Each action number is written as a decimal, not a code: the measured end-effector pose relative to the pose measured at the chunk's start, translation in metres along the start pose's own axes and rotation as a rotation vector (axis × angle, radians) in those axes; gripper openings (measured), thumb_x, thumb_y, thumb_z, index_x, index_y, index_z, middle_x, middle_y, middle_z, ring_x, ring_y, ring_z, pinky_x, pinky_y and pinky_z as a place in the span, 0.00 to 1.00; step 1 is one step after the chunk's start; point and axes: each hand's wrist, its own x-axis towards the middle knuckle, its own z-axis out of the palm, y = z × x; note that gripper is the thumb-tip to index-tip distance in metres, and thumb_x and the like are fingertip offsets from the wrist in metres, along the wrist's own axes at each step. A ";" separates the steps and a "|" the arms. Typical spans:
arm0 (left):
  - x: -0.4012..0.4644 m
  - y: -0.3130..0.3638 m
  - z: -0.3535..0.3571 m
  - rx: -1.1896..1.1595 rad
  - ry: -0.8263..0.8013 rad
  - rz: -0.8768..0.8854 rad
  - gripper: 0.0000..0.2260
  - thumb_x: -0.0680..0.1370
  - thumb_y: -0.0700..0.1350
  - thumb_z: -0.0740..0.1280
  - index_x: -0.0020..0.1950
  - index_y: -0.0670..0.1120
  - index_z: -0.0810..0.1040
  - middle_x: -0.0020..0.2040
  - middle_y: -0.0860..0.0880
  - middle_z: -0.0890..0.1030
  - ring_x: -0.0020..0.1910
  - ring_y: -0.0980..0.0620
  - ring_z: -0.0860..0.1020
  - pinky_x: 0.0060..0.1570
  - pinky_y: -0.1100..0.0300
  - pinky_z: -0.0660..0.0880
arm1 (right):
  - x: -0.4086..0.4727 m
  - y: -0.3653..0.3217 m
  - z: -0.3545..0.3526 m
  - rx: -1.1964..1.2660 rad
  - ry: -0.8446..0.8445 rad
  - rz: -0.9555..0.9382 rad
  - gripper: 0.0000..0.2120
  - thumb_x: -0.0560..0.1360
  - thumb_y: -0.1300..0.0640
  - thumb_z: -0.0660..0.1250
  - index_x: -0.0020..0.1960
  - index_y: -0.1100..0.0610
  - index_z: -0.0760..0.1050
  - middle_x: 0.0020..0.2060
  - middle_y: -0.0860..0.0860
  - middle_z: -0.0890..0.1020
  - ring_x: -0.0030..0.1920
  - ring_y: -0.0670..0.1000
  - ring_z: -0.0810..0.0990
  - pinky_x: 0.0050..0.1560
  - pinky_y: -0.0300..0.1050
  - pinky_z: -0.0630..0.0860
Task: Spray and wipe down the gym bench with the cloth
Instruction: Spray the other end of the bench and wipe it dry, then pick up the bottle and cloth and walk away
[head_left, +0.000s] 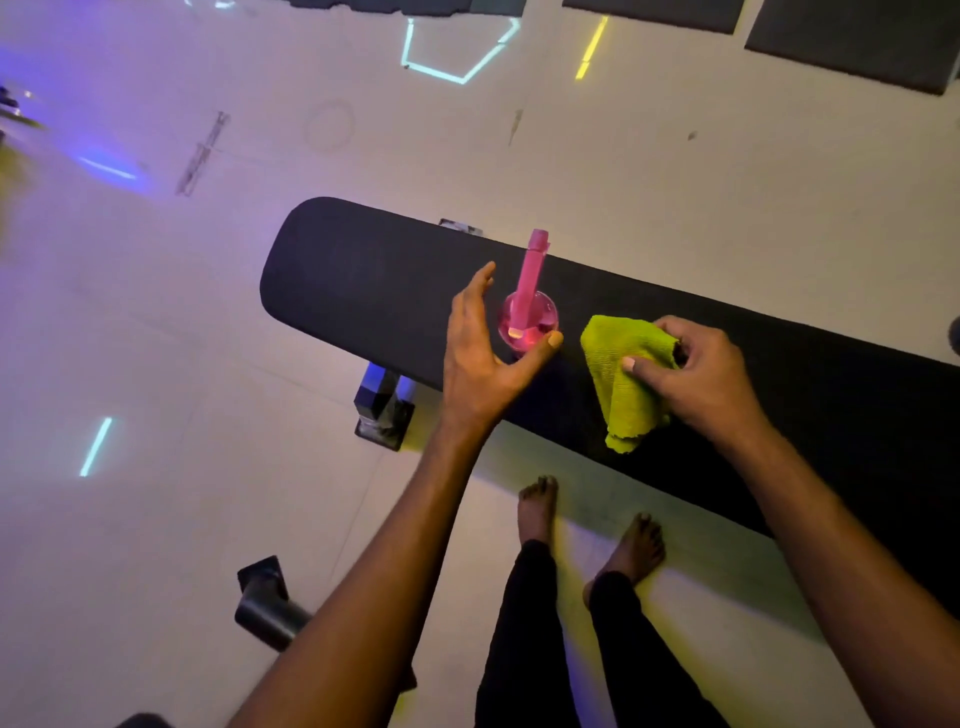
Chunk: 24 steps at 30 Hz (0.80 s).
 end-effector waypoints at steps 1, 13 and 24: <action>0.007 0.004 0.001 -0.008 -0.005 0.039 0.42 0.73 0.54 0.78 0.80 0.45 0.61 0.74 0.46 0.70 0.73 0.52 0.71 0.69 0.56 0.73 | 0.002 0.000 0.002 0.003 0.001 0.008 0.08 0.74 0.60 0.76 0.43 0.53 0.77 0.33 0.48 0.78 0.36 0.51 0.76 0.41 0.46 0.72; 0.042 0.024 0.020 -0.062 -0.045 0.203 0.21 0.81 0.45 0.67 0.74 0.42 0.71 0.45 0.43 0.84 0.40 0.46 0.84 0.47 0.47 0.82 | -0.008 0.000 0.006 0.089 0.079 0.092 0.05 0.74 0.61 0.76 0.45 0.55 0.80 0.35 0.50 0.81 0.39 0.51 0.78 0.42 0.43 0.73; 0.015 0.103 -0.006 -0.171 -0.152 0.257 0.17 0.82 0.48 0.66 0.71 0.53 0.73 0.44 0.41 0.84 0.38 0.45 0.83 0.46 0.52 0.83 | -0.062 -0.056 -0.053 0.202 0.312 0.105 0.05 0.74 0.64 0.76 0.49 0.59 0.82 0.41 0.57 0.85 0.44 0.58 0.83 0.51 0.58 0.81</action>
